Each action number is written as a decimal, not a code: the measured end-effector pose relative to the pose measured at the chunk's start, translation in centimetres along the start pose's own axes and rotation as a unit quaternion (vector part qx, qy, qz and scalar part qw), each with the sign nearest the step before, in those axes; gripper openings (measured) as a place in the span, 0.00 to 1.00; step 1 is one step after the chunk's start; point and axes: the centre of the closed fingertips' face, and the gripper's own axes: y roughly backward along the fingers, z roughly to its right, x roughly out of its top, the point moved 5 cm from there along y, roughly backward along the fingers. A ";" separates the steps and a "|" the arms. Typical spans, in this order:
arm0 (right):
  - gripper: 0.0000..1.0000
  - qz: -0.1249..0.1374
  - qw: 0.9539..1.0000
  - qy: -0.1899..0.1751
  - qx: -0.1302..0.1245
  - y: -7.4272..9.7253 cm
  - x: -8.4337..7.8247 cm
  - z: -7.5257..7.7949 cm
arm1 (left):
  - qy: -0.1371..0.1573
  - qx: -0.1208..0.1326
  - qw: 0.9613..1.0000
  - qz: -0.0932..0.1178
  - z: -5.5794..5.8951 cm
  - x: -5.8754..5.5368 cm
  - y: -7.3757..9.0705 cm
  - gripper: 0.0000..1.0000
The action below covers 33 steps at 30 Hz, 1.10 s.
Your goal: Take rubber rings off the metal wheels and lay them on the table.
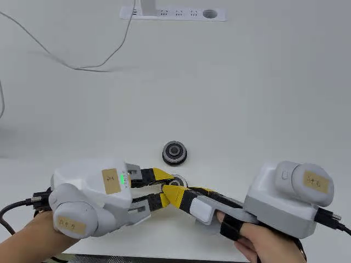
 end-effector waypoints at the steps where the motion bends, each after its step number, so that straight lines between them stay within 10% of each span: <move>1: 0.41 -0.001 1.000 -0.001 0.001 -0.1 0.0 0.0 | -0.001 0.000 1.000 0.000 0.0 0.0 0.0 0.13; 33: 0.30 0.001 1.000 -0.017 0.004 0.4 0.2 0.5 | 0.002 -0.001 1.000 0.000 0.0 0.0 0.0 0.13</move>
